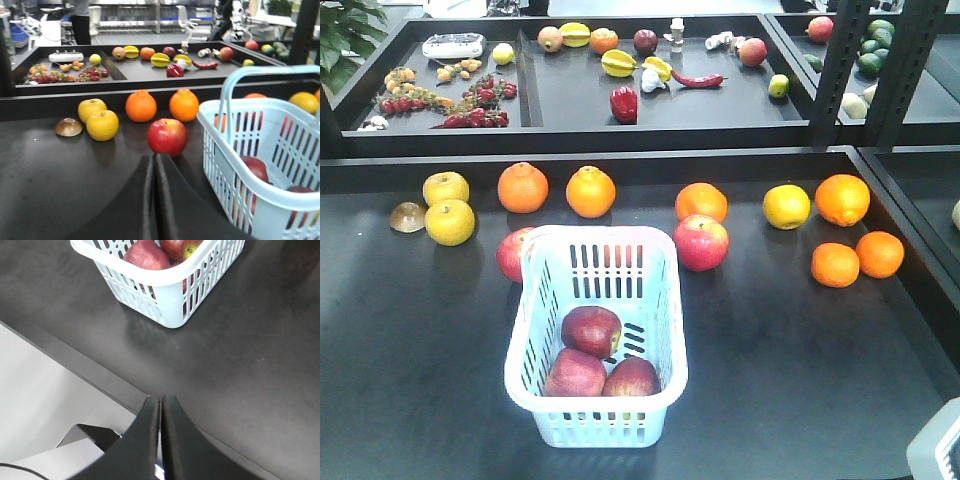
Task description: Pick three apples into basket with both arms
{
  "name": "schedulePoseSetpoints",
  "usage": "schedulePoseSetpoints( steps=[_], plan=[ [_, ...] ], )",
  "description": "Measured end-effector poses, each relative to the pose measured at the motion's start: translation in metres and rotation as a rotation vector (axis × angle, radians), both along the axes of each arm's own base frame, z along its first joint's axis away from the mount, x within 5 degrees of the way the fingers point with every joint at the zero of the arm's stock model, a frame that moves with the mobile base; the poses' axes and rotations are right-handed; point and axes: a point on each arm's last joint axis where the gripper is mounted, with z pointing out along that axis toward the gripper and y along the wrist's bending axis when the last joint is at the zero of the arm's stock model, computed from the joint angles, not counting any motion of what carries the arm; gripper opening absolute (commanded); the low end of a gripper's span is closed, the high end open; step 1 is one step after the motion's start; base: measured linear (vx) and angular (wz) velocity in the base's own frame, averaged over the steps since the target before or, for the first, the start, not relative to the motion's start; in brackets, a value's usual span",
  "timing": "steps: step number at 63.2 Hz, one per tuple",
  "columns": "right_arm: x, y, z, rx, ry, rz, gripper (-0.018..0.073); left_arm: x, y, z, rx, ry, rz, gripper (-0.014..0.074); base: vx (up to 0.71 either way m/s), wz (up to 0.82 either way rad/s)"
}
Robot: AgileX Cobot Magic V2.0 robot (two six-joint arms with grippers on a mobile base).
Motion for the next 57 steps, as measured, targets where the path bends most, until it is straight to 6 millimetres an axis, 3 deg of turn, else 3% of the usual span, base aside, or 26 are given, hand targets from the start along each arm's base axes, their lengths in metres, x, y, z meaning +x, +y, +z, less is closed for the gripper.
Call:
schedulePoseSetpoints(
  steps=[23,42,57],
  plan=[
    [0.0000,0.0000,0.0000,0.000,0.000,0.000,-0.0005,0.0004,0.0009,0.0045,0.045,-0.053,0.047,-0.0006,0.00,0.00],
    [-0.0001,0.0000,-0.0001,0.000,0.001,0.000,-0.0005,0.0005,0.0034,0.0062,-0.114,-0.063,0.085,-0.0006,0.00,0.00],
    [-0.0001,0.0000,-0.0001,0.000,0.001,0.000,-0.0005,0.0005,0.0035,0.0063,-0.145,-0.062,0.088,-0.0006,0.00,0.00]
  ],
)
